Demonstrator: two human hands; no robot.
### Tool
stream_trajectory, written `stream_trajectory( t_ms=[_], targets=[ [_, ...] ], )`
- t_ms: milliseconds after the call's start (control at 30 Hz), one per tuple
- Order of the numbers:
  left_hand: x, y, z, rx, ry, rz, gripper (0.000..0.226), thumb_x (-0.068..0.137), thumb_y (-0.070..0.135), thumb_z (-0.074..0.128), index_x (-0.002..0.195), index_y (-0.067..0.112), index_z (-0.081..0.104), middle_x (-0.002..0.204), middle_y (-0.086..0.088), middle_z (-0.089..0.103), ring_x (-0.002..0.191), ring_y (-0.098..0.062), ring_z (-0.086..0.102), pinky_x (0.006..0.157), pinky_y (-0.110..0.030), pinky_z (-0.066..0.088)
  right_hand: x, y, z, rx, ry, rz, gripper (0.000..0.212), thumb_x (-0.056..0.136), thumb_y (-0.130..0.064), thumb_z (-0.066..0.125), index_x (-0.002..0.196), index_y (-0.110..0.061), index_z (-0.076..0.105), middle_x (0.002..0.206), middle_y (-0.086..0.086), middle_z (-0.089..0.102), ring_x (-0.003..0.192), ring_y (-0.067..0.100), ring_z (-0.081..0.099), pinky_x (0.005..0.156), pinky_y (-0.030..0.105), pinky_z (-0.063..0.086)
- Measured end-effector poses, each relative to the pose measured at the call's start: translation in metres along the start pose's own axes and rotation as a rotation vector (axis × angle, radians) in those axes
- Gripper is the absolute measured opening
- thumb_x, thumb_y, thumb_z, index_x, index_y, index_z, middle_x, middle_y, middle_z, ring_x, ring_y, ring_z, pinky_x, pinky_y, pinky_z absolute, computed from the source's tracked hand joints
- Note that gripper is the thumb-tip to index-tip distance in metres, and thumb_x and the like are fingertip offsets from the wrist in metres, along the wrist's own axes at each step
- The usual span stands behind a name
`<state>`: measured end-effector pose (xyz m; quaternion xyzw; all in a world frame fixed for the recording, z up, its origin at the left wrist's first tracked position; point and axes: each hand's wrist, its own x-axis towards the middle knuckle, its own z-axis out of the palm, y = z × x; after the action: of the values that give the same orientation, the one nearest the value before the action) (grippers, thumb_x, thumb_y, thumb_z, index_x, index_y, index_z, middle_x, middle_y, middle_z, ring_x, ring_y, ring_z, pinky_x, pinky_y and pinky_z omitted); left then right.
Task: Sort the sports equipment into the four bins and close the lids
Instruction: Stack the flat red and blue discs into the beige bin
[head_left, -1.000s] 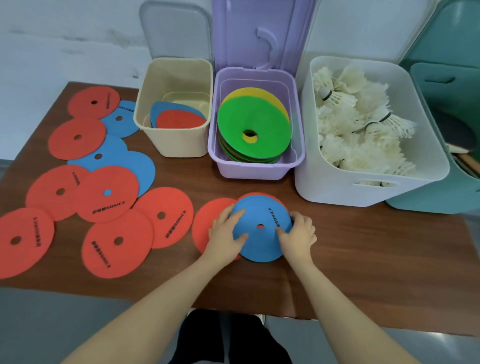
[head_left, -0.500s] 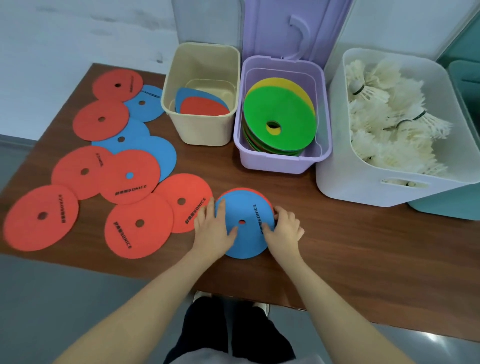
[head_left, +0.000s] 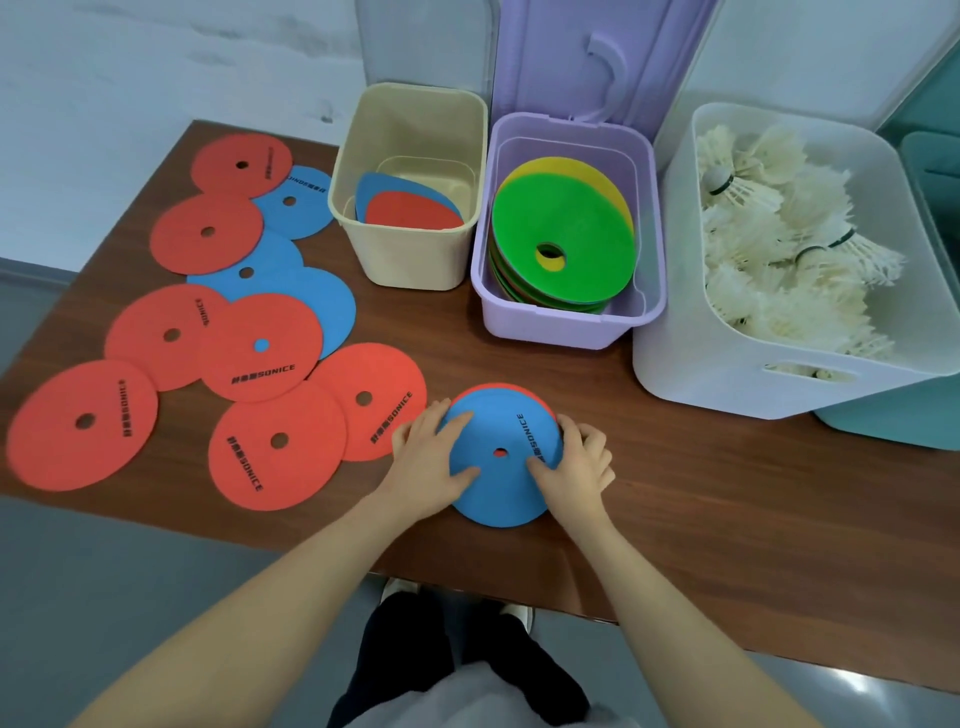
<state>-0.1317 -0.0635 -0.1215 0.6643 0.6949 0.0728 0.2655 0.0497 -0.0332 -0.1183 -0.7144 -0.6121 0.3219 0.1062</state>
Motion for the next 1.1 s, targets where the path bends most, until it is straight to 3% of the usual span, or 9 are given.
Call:
stream_trajectory(
  t_ms=[133,333,467,600,667,767,933,1100],
  targets=[
    [-0.011,0.0,0.006,-0.037,0.026,0.022,0.068,0.086,0.04,0.059,0.145,0.027,0.027,0.153,0.001,0.018,0.14,-0.016,0.012,0.108,-0.032,0.006,0.003,0.011,-0.012,-0.064,-0.036,-0.033,0.073,0.079,-0.034,0.067,0.142,-0.024,0.03,0.135,0.005,0.026,0.123,0.026,0.027,0.106,0.039,0.016],
    [-0.006,0.014,0.01,-0.041,0.014,-0.077,0.072,0.09,0.041,0.053,0.148,0.027,0.012,0.157,0.003,0.004,0.143,-0.019,-0.002,0.112,-0.04,0.002,0.009,0.017,-0.017,-0.079,-0.09,-0.068,0.075,0.077,-0.039,0.069,0.14,-0.029,0.031,0.135,0.001,0.026,0.124,0.026,0.027,0.106,0.041,0.017],
    [-0.007,0.019,0.011,-0.096,0.05,-0.065,0.069,0.085,0.032,0.062,0.144,0.026,0.025,0.15,-0.001,0.021,0.138,-0.019,0.015,0.11,-0.037,0.009,0.016,0.012,-0.019,-0.002,-0.141,-0.063,0.072,0.071,-0.029,0.074,0.134,-0.029,0.039,0.135,0.0,0.027,0.123,0.025,0.027,0.107,0.039,0.017],
    [-0.016,0.018,0.016,-0.287,0.168,-0.046,0.066,0.08,0.017,0.069,0.139,0.019,0.039,0.129,-0.002,0.034,0.123,-0.02,0.036,0.106,-0.04,0.031,0.022,0.012,-0.024,0.017,-0.149,-0.086,0.068,0.066,-0.028,0.079,0.126,-0.031,0.048,0.129,-0.002,0.029,0.123,0.022,0.025,0.107,0.036,0.013],
    [-0.02,0.018,0.015,-0.356,0.193,-0.048,0.067,0.08,0.013,0.068,0.139,0.02,0.037,0.12,0.003,0.032,0.114,-0.014,0.039,0.099,-0.033,0.038,0.023,0.012,-0.025,0.044,-0.139,-0.098,0.064,0.064,-0.026,0.08,0.121,-0.033,0.05,0.127,-0.003,0.031,0.122,0.021,0.025,0.108,0.037,0.012],
    [-0.019,0.02,0.013,-0.376,0.173,-0.095,0.077,0.082,0.015,0.067,0.145,0.019,0.024,0.121,0.003,0.028,0.112,-0.009,0.036,0.092,-0.021,0.034,0.019,0.012,-0.023,0.115,-0.134,-0.136,0.058,0.068,-0.018,0.076,0.115,-0.035,0.047,0.118,-0.009,0.041,0.119,0.016,0.03,0.105,0.037,0.013],
    [-0.019,0.025,0.017,-0.2,0.101,-0.137,0.076,0.086,0.026,0.061,0.148,0.019,0.017,0.123,-0.008,0.029,0.116,-0.023,0.035,0.091,-0.029,0.041,0.007,0.019,-0.02,0.159,-0.102,-0.263,0.061,0.074,-0.013,0.07,0.125,-0.033,0.042,0.115,-0.016,0.045,0.111,0.006,0.041,0.097,0.029,0.016],
    [-0.024,0.032,0.012,-0.276,0.184,-0.165,0.074,0.084,0.023,0.066,0.146,0.022,0.025,0.11,-0.001,0.029,0.102,-0.02,0.043,0.086,-0.027,0.041,-0.003,0.021,-0.019,0.18,-0.052,-0.347,0.062,0.082,-0.01,0.064,0.136,-0.025,0.039,0.117,-0.009,0.041,0.108,0.007,0.038,0.099,0.027,0.024]
  ],
)
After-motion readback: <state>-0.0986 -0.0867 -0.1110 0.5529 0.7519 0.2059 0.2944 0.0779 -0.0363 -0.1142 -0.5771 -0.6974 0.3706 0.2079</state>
